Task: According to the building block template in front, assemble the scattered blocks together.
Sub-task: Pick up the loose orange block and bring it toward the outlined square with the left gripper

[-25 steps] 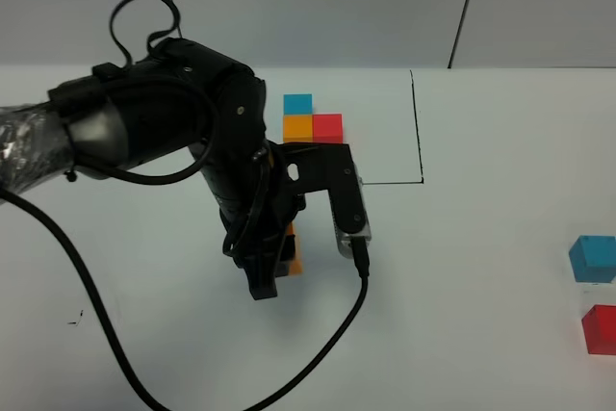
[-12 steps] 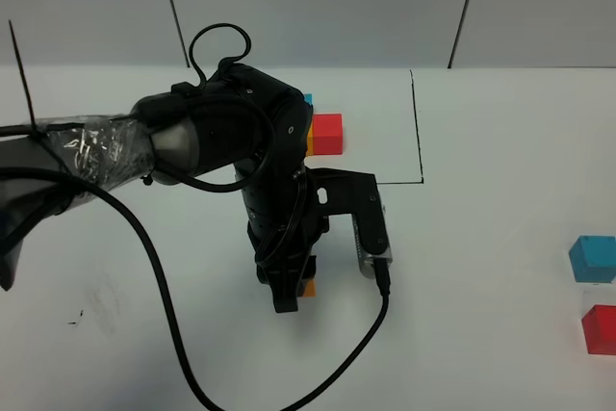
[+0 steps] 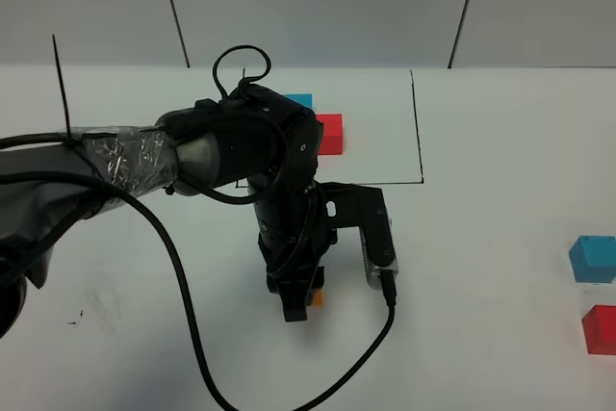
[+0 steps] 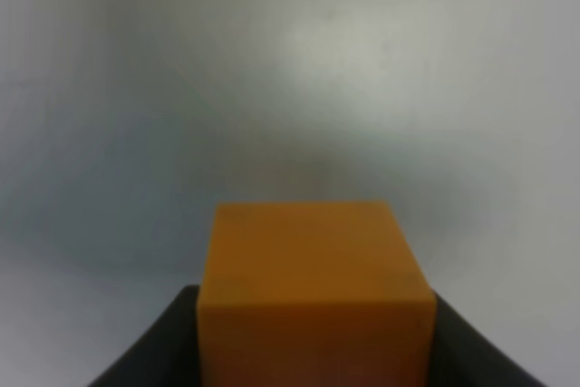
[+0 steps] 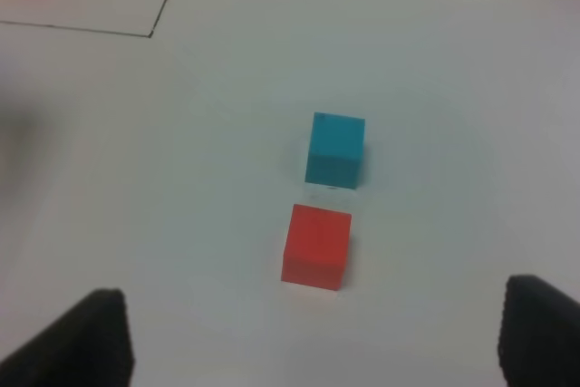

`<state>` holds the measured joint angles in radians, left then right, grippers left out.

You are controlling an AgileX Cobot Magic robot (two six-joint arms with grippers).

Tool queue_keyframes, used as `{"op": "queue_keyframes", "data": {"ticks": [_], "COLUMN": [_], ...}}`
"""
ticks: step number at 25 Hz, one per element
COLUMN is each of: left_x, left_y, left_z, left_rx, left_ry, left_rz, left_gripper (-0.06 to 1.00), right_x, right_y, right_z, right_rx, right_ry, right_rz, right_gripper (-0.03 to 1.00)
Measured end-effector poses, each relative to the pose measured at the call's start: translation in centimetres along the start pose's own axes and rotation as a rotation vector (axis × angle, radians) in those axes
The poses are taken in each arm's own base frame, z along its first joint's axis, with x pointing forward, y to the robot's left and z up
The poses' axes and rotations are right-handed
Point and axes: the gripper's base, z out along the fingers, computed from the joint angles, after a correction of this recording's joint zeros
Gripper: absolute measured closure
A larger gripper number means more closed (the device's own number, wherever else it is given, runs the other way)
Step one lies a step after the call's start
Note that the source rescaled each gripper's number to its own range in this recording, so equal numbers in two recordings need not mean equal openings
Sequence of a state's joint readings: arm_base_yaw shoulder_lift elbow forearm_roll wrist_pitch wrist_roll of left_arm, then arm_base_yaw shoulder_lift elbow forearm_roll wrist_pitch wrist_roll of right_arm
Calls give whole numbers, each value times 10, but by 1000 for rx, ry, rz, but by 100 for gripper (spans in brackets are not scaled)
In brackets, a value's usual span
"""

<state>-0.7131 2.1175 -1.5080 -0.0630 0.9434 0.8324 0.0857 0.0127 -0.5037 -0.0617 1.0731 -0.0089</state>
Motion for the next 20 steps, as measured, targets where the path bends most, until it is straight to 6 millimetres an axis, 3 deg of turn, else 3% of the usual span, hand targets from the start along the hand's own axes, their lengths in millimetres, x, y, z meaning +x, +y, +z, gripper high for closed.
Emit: {"op": "queue_keyframes", "data": {"ticks": [11, 20], "left_x": [0, -2], "left_y": [2, 4], "left_z": [21, 23], "left_rx": [29, 13], "left_ry": [28, 14], "left_rz": [7, 7], "left_gripper": [94, 94], "right_x": [0, 0], "right_y": [0, 0], "right_z": [0, 0], "right_rx": [0, 0], "right_ry": [0, 0], "right_rz": [0, 0], "right_gripper": [30, 30]}}
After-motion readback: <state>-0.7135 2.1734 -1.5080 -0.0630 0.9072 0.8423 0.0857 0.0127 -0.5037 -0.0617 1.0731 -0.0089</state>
